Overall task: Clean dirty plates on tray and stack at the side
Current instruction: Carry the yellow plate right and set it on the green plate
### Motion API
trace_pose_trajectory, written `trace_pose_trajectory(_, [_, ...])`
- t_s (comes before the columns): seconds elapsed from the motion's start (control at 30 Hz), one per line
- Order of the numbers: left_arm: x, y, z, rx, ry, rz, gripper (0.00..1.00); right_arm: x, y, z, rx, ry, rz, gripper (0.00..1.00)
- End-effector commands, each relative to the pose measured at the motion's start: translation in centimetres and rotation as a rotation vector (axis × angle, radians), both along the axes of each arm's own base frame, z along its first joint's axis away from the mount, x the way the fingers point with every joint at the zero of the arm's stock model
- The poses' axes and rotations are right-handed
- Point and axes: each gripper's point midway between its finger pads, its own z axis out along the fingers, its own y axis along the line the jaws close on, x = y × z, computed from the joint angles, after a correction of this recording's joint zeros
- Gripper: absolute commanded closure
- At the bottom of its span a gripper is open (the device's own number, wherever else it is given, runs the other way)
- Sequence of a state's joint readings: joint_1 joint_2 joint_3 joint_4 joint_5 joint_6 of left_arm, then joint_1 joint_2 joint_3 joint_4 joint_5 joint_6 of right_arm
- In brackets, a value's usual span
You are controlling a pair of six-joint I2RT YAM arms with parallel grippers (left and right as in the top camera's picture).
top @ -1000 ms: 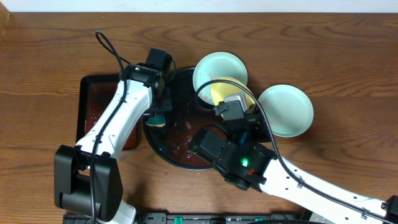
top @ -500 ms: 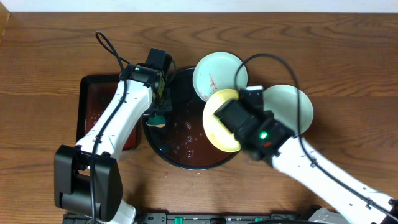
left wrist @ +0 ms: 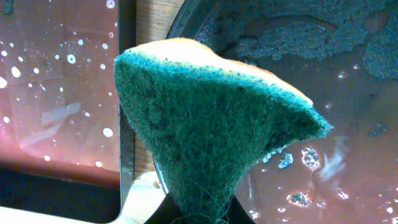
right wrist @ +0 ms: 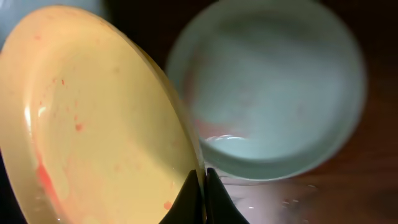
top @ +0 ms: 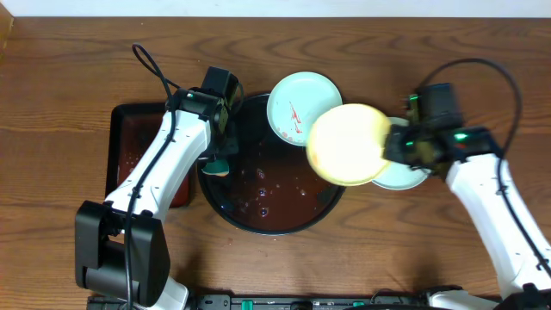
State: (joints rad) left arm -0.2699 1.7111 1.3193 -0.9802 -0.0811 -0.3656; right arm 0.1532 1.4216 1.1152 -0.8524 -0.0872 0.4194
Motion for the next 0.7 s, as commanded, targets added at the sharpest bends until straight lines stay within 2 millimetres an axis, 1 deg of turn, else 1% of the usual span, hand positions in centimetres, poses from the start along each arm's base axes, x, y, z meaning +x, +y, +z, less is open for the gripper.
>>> trace_pose_trajectory(0.0, [0.3,0.2,0.0,0.007,0.002,-0.003,0.93,0.4,-3.8,0.3,0.036,-0.006,-0.084,0.99])
trace_pose_trajectory(0.13, [0.3,0.2,0.0,0.006,0.001,-0.003,0.93,0.2,-8.3,-1.1,-0.005,0.026,-0.217,0.99])
trace_pose_trajectory(0.23, [0.3,0.2,0.0,0.006,0.001,-0.003,0.92,-0.4,-10.6,-2.8,-0.05,0.074,-0.281,0.99])
trace_pose_trajectory(0.3, [0.3,0.2,0.0,0.006,0.001,-0.003,0.92,-0.7,-11.3,-4.0,-0.065,0.096,-0.3,0.99])
trace_pose_trajectory(0.43, [0.3,0.2,0.0,0.006,0.001,-0.003,0.92,-0.9,-11.4,-6.0,-0.065,0.128,-0.3,0.99])
trace_pose_trajectory(0.5, [0.3,0.2,0.0,0.007,0.002,-0.003,0.93,-1.0,-11.4,-6.6,-0.069,0.142,-0.301,0.99])
trace_pose_trajectory(0.53, [0.3,0.2,0.0,0.007,0.001,-0.003,0.93,-0.9,-11.5,-6.7,-0.071,0.145,-0.301,0.95])
trace_pose_trajectory(0.67, [0.3,0.2,0.0,0.006,0.0,-0.003,0.92,0.3,-11.3,-6.3,-0.053,0.099,-0.295,0.69])
